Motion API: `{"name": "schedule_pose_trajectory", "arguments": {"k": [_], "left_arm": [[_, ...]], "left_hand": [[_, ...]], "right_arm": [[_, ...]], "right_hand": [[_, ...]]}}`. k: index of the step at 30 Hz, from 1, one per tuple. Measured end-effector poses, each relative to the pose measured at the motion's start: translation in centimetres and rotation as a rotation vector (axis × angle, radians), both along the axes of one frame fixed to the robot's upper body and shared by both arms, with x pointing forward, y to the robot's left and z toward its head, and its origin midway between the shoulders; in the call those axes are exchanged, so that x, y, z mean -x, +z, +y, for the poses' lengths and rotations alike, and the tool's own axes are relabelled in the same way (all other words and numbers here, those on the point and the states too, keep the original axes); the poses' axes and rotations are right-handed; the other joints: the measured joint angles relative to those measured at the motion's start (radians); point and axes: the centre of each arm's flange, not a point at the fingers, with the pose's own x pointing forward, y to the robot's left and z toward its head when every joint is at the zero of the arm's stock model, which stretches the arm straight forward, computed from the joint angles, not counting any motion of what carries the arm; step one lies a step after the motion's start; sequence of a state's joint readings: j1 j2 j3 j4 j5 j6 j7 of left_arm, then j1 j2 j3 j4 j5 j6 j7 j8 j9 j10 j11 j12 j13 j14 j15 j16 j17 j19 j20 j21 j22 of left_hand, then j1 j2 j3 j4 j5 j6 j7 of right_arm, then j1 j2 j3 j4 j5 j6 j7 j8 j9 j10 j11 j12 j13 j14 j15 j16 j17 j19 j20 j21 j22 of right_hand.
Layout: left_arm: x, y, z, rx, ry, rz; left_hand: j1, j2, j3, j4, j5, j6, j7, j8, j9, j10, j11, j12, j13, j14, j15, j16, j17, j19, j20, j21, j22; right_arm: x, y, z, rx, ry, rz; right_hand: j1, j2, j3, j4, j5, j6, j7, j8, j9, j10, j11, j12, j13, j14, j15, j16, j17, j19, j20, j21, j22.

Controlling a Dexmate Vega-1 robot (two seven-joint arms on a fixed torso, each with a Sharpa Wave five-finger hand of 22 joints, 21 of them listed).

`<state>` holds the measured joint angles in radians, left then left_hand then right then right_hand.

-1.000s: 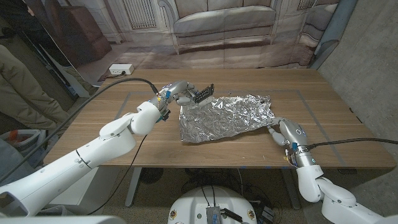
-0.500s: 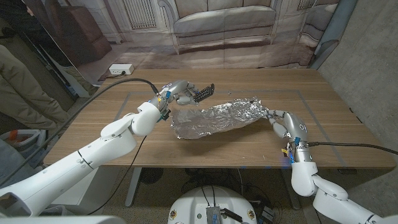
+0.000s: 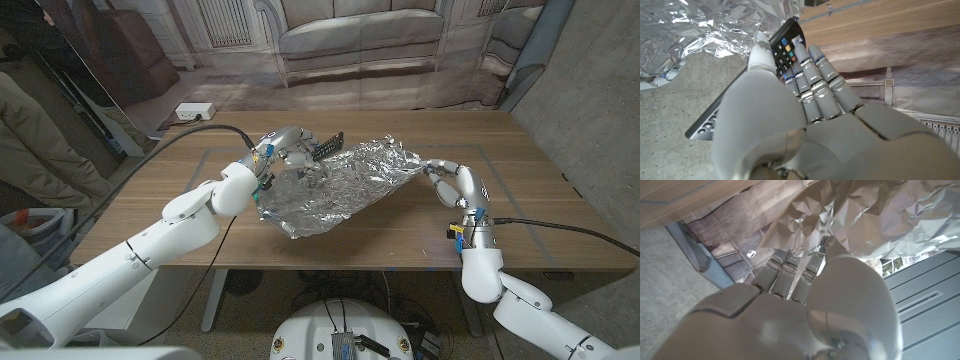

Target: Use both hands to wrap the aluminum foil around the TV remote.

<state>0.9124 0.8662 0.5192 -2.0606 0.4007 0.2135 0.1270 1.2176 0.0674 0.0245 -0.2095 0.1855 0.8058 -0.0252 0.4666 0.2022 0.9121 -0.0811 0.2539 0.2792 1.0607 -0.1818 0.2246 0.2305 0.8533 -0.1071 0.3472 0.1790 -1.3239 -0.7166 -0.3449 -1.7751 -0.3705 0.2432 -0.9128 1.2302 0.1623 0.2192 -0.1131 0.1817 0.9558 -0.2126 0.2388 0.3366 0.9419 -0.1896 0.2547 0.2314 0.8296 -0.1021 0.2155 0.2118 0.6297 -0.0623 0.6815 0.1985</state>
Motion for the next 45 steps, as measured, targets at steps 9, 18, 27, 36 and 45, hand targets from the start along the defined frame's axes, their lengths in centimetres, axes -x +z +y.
{"name": "schedule_pose_trajectory", "arguments": {"k": [9, 18, 27, 36, 45], "left_arm": [[-0.3, 0.5, -0.4, -0.018, -0.008, -0.014], [-0.7, 0.6, -0.6, -0.031, -0.007, -0.02], [-1.1, 0.7, -0.8, -0.046, -0.002, -0.026], [-1.7, 0.7, -1.3, -0.068, -0.007, -0.03], [-1.8, 0.8, -1.4, -0.113, 0.012, -0.073]], "left_hand": [[0.0, 0.0, 0.0, 0.0, 0.0, 0.0, 0.0, 0.0, 0.0, 0.0, 0.0, -0.004, 0.013, 0.0, 0.0, 0.0, 0.0, 0.0, 0.0, 0.0, 0.0], [0.0, 0.0, 0.004, -0.004, 0.004, 0.0, 0.0, 0.0, 0.0, 0.0, 0.0, -0.008, 0.017, 0.0, 0.0, 0.0, 0.0, 0.0, 0.0, -0.003, 0.005], [0.0, 0.0, 0.004, -0.004, 0.004, 0.0, 0.0, 0.0, 0.0, 0.0, 0.0, -0.009, 0.024, 0.0, 0.0, 0.0, 0.0, 0.0, 0.0, -0.003, 0.005], [0.0, 0.0, 0.004, -0.004, 0.004, 0.0, 0.0, 0.0, 0.0, 0.001, -0.002, -0.009, 0.029, 0.0, 0.0, 0.0, 0.005, 0.0, 0.0, -0.003, 0.005], [0.0, 0.0, 0.004, -0.004, 0.003, 0.0, 0.0, 0.0, 0.0, 0.002, -0.002, -0.011, 0.029, 0.0, 0.0, 0.0, 0.005, 0.0, 0.0, -0.003, 0.005]], "right_arm": [[0.2, 1.3, 1.2, 0.01, 0.053, -0.026], [-0.2, 2.7, 2.4, 0.033, 0.103, -0.046], [-0.5, 3.4, 3.2, 0.042, 0.132, -0.055], [-0.7, 4.0, 3.6, 0.044, 0.143, -0.064], [-0.9, 4.4, 3.8, 0.041, 0.146, -0.066]], "right_hand": [[0.0, 0.0, 0.0, 0.0, 0.0, 0.0, 0.0, -0.007, 0.0, 0.0, 0.0, -0.008, -0.005, 0.006, 0.001, 0.0, 0.0, -0.049, 0.008, 0.109, -0.008], [0.0, 0.0, 0.005, -0.004, 0.0, 0.0, 0.0, -0.006, 0.003, 0.0, 0.0, -0.008, -0.009, 0.011, 0.0, 0.0, 0.005, -0.095, 0.009, 0.199, -0.013], [-0.007, -0.007, 0.007, -0.007, -0.003, 0.0, 0.0, -0.008, 0.002, 0.0, 0.0, -0.015, -0.009, 0.011, 0.0, 0.0, 0.005, -0.124, 0.012, 0.256, -0.017], [-0.011, -0.011, 0.016, -0.006, -0.004, 0.0, 0.0, -0.015, 0.002, 0.0, 0.0, -0.015, -0.013, 0.01, 0.0, 0.0, 0.005, -0.145, 0.016, 0.292, -0.017], [-0.022, -0.008, 0.024, -0.007, -0.004, 0.0, 0.0, -0.015, 0.002, 0.0, 0.0, -0.023, -0.018, 0.01, 0.0, 0.0, 0.005, -0.163, 0.02, 0.312, -0.022]]}}
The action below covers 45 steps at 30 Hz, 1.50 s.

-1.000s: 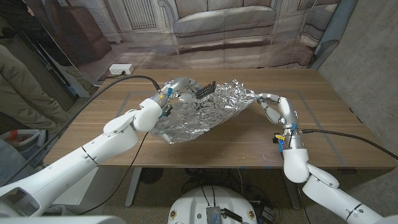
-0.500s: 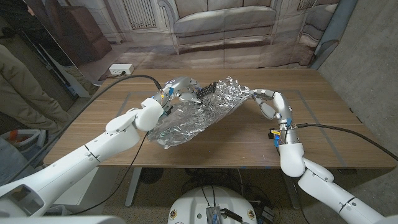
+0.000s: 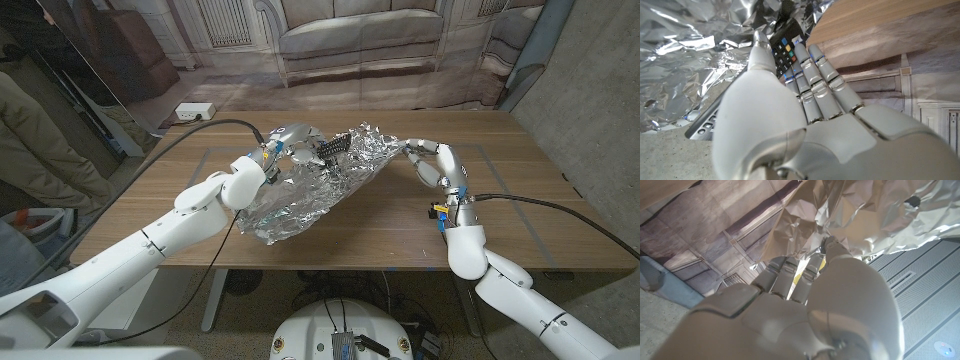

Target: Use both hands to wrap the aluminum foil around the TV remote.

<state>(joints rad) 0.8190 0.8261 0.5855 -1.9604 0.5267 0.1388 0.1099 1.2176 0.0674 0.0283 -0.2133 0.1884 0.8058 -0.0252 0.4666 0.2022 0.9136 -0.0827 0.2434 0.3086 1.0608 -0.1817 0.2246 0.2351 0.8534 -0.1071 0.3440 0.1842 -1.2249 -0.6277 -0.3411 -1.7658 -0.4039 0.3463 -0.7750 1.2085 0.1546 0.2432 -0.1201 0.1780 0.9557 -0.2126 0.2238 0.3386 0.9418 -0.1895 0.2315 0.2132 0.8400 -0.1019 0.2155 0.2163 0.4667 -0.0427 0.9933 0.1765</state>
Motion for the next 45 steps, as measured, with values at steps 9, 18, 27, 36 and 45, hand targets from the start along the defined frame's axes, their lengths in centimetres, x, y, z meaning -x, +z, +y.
{"name": "schedule_pose_trajectory", "arguments": {"k": [9, 18, 27, 36, 45], "left_arm": [[-0.1, -0.2, -0.3, -0.044, 0.009, -0.023], [0.0, -0.4, -0.4, -0.069, 0.004, -0.033], [0.2, -1.0, -0.3, -0.092, -0.004, -0.022], [0.4, -1.4, -0.2, -0.11, -0.01, -0.01], [0.5, -1.8, -0.1, -0.141, -0.004, -0.004]], "left_hand": [[0.0, 0.0, 0.002, -0.002, 0.001, 0.0, 0.0, 0.0, 0.0, 0.0, 0.0, -0.001, 0.001, 0.0, 0.0, 0.0, 0.0, -0.007, 0.004, 0.0, 0.0], [0.0, 0.0, 0.002, -0.002, 0.001, 0.0, 0.0, 0.0, 0.0, 0.0, 0.0, -0.005, 0.001, 0.0, 0.0, 0.0, 0.0, -0.007, 0.004, 0.0, 0.0], [0.0, 0.0, 0.002, -0.002, 0.001, 0.0, 0.0, 0.0, 0.0, 0.0, 0.0, -0.009, 0.001, -0.005, 0.005, 0.0, 0.0, -0.009, 0.002, -0.004, 0.0], [0.0, 0.0, 0.006, -0.006, 0.001, 0.0, 0.0, 0.0, 0.0, 0.0, 0.0, -0.013, 0.003, -0.005, 0.005, 0.0, 0.0, -0.009, 0.002, -0.004, 0.0], [0.0, 0.0, 0.006, -0.006, -0.003, 0.0, 0.0, 0.0, 0.0, 0.0, 0.0, -0.013, 0.004, -0.005, 0.005, 0.0, 0.0, -0.015, 0.004, -0.004, 0.0]], "right_arm": [[-0.3, 0.2, 0.3, -0.004, 0.004, 0.001], [-0.5, 0.2, 0.6, -0.005, -0.001, 0.01], [-0.7, 0.6, 0.9, 0.002, -0.011, 0.016], [-0.9, 0.8, 1.2, 0.009, -0.019, 0.023], [-1.3, 0.9, 1.4, 0.006, -0.025, 0.036]], "right_hand": [[-0.005, -0.005, 0.004, -0.004, 0.0, 0.0, 0.0, 0.0, 0.001, 0.0, 0.0, 0.0, 0.0, 0.0, 0.0, 0.0, 0.0, -0.005, -0.006, 0.009, 0.0], [-0.014, -0.004, 0.011, -0.005, 0.0, -0.004, 0.004, 0.0, 0.0, -0.008, 0.002, -0.004, -0.004, 0.0, 0.0, 0.0, 0.0, -0.01, 0.0, 0.014, 0.0], [-0.014, -0.004, 0.017, -0.008, 0.0, -0.004, 0.004, 0.0, 0.003, -0.02, 0.002, -0.008, -0.004, 0.0, 0.0, 0.0, 0.0, -0.016, -0.006, 0.02, 0.0], [-0.022, -0.004, 0.021, -0.004, 0.0, -0.004, 0.004, 0.0, 0.003, -0.02, 0.002, -0.008, -0.004, 0.0, 0.0, 0.0, 0.0, -0.019, -0.002, 0.024, 0.0], [-0.028, -0.009, 0.025, -0.008, 0.0, -0.008, 0.0, 0.0, 0.003, -0.024, -0.002, -0.008, -0.004, 0.0, 0.0, 0.0, 0.0, -0.02, -0.002, 0.024, 0.0]]}}
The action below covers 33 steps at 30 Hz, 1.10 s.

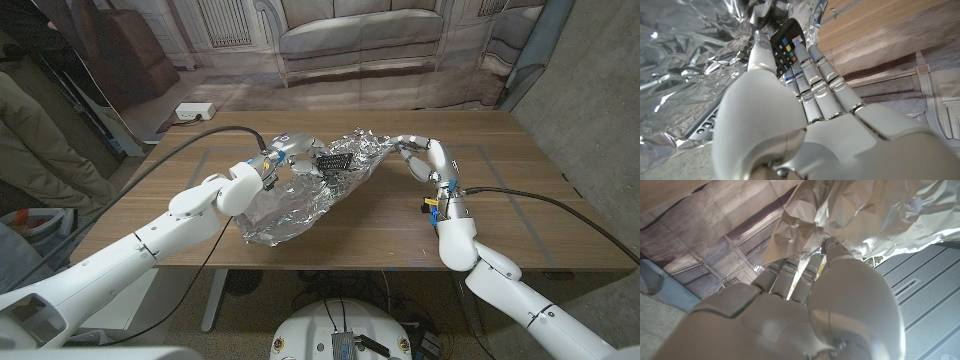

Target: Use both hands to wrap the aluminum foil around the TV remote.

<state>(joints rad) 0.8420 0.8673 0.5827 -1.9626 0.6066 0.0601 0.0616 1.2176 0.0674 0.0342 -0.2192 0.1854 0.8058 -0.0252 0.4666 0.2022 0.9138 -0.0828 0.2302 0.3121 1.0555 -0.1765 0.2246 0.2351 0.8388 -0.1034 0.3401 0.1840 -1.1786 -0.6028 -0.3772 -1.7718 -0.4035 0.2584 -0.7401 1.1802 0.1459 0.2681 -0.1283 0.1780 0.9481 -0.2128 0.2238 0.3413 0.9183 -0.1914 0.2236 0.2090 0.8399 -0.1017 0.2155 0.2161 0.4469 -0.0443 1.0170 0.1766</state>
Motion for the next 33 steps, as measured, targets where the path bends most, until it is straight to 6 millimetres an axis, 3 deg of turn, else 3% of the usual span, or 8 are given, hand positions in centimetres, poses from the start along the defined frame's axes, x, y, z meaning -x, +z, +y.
{"name": "schedule_pose_trajectory", "arguments": {"k": [33], "left_arm": [[-0.2, -1.7, -0.6, -0.147, 0.01, 0.027]], "left_hand": [[0.0, 0.0, 0.0, 0.0, 0.004, 0.0, 0.0, 0.0, 0.0, 0.0, 0.0, -0.003, 0.0, -0.014, 0.002, -0.008, 0.0, -0.012, 0.005, -0.004, 0.0]], "right_arm": [[-2.2, -0.2, 0.6, -0.042, -0.032, 0.057]], "right_hand": [[-0.034, -0.001, 0.003, 0.003, 0.0, -0.011, 0.011, -0.006, 0.005, -0.032, 0.0, 0.0, -0.005, -0.033, 0.011, 0.0, 0.0, -0.016, 0.001, -0.012, -0.005]]}}
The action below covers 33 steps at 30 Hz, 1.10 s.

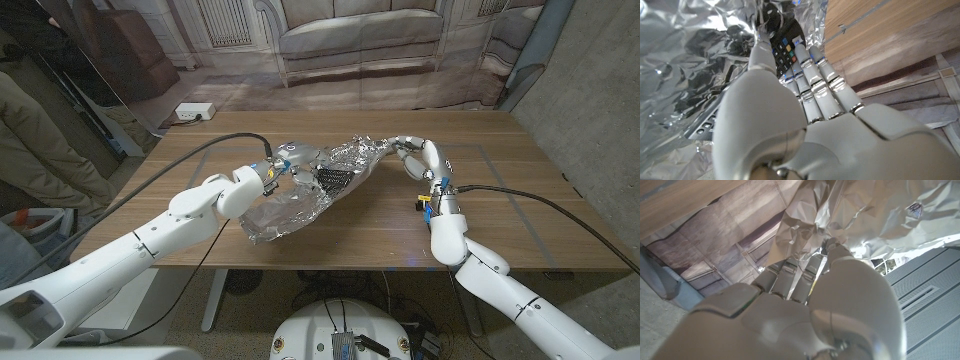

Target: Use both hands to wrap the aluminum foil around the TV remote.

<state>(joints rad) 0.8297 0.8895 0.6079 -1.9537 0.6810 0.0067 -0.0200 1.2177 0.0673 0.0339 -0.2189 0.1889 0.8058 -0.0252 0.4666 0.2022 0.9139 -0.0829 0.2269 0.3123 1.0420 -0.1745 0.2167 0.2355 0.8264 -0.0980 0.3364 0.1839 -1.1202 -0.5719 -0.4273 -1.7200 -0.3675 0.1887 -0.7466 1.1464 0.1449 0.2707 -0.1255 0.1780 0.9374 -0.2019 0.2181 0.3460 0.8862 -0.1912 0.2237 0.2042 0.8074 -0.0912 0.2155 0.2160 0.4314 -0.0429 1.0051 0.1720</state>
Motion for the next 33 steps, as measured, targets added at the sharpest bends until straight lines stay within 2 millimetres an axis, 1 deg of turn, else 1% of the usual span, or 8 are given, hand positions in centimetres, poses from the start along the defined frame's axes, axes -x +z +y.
{"name": "schedule_pose_trajectory", "arguments": {"k": [10, 15, 17, 21, 24, 28, 30, 33], "left_arm": [[0.4, 0.0, 0.1, -0.028, 0.016, 0.002], [0.5, 0.1, 0.1, -0.038, 0.027, 0.002], [0.6, 0.2, 0.1, -0.041, 0.033, 0.0], [0.6, 0.2, 0.0, -0.049, 0.038, 0.004], [0.6, 0.2, 0.0, -0.05, 0.042, 0.004], [0.6, 0.3, -0.1, -0.052, 0.043, 0.003], [0.6, 0.3, -0.1, -0.052, 0.042, 0.004], [0.5, 0.3, -0.2, -0.052, 0.042, 0.005]], "left_hand": [[0.0, 0.0, 0.0, 0.0, -0.003, 0.0, 0.0, 0.0, 0.0, 0.0, 0.0, -0.004, 0.009, -0.003, 0.003, 0.0, 0.0, -0.004, -0.004, 0.0, 0.0], [0.0, 0.0, 0.0, 0.0, 0.001, 0.0, 0.0, 0.0, 0.0, 0.0, 0.0, -0.007, 0.015, -0.003, 0.003, 0.0, 0.0, -0.004, -0.003, 0.0, 0.0], [0.0, 0.0, 0.0, 0.0, 0.001, 0.0, 0.0, 0.0, 0.0, 0.0, 0.0, -0.008, 0.017, -0.003, 0.003, 0.0, 0.0, -0.009, 0.002, -0.004, 0.0], [0.0, 0.0, 0.0, 0.0, 0.001, 0.0, 0.0, 0.0, 0.0, 0.0, 0.0, -0.008, 0.017, -0.007, 0.007, 0.0, 0.0, -0.009, 0.002, -0.004, 0.0], [0.0, 0.0, 0.0, 0.0, 0.001, 0.0, 0.0, 0.0, 0.0, 0.0, 0.0, -0.008, 0.017, -0.006, 0.007, 0.0, 0.0, -0.009, 0.002, -0.004, 0.0], [0.0, 0.0, 0.0, 0.0, 0.001, 0.0, 0.0, 0.0, 0.0, 0.0, 0.0, -0.004, 0.017, -0.007, 0.006, 0.0, 0.0, -0.009, 0.002, -0.004, 0.0], [0.0, 0.0, 0.0, 0.0, 0.0, 0.0, 0.0, 0.0, 0.0, 0.0, 0.0, -0.004, 0.017, -0.008, 0.005, 0.0, 0.001, -0.009, 0.002, -0.004, 0.0], [0.0, 0.0, 0.0, 0.0, 0.0, 0.0, 0.0, 0.0, 0.0, 0.0, 0.0, -0.004, 0.017, -0.008, 0.005, 0.0, 0.004, -0.009, 0.002, -0.004, 0.003]], "right_arm": [[-1.3, -0.7, -0.2, -0.052, -0.021, -0.008], [-1.8, -1.1, -0.1, -0.067, -0.039, -0.015], [-2.0, -1.2, -0.1, -0.07, -0.046, -0.019], [-2.5, -1.4, 0.0, -0.072, -0.062, -0.022], [-2.9, -1.6, 0.0, -0.07, -0.074, -0.014], [-3.3, -1.8, 0.0, -0.063, -0.093, 0.002], [-3.5, -1.8, 0.0, -0.056, -0.098, 0.008], [-3.8, -2.0, -0.3, -0.034, -0.115, 0.036]], "right_hand": [[-0.004, -0.004, -0.002, 0.002, 0.0, -0.007, -0.004, 0.0, 0.0, -0.007, 0.007, 0.0, 0.0, -0.009, -0.001, 0.0, 0.0, 0.0, 0.0, -0.004, 0.0], [-0.011, -0.003, -0.003, 0.003, 0.0, -0.011, 0.0, -0.004, -0.003, -0.016, 0.006, -0.006, 0.0, -0.012, 0.002, -0.001, 0.0, 0.0, 0.0, -0.009, 0.0], [-0.015, -0.007, -0.006, 0.006, 0.0, -0.015, -0.004, -0.004, -0.003, -0.022, 0.003, -0.006, 0.0, -0.024, 0.002, -0.005, 0.0, -0.004, -0.004, -0.011, 0.0], [-0.037, -0.015, -0.013, 0.013, 0.0, -0.031, -0.002, -0.008, -0.003, -0.047, 0.011, -0.013, 0.0, -0.048, 0.01, -0.012, 0.0, -0.014, -0.003, -0.025, 0.0], [-0.06, -0.021, -0.023, 0.022, -0.004, -0.052, 0.006, -0.009, -0.003, -0.076, 0.017, -0.02, 0.0, -0.081, 0.015, -0.016, 0.0, -0.025, 0.0, -0.043, -0.005], [-0.106, -0.035, -0.04, 0.04, -0.004, -0.101, 0.011, -0.023, -0.003, -0.132, 0.03, -0.027, 0.0, -0.142, 0.026, -0.023, 0.002, -0.042, -0.001, -0.075, -0.006], [-0.13, -0.044, -0.052, 0.046, -0.004, -0.137, 0.015, -0.029, -0.009, -0.177, 0.039, -0.032, 0.0, -0.194, 0.03, -0.027, 0.007, -0.061, 0.0, -0.104, -0.009], [-0.162, -0.06, -0.071, 0.048, -0.004, -0.218, 0.018, -0.037, -0.021, -0.276, 0.054, -0.035, -0.005, -0.301, 0.039, -0.027, 0.014, -0.109, 0.0, -0.163, -0.009]]}}
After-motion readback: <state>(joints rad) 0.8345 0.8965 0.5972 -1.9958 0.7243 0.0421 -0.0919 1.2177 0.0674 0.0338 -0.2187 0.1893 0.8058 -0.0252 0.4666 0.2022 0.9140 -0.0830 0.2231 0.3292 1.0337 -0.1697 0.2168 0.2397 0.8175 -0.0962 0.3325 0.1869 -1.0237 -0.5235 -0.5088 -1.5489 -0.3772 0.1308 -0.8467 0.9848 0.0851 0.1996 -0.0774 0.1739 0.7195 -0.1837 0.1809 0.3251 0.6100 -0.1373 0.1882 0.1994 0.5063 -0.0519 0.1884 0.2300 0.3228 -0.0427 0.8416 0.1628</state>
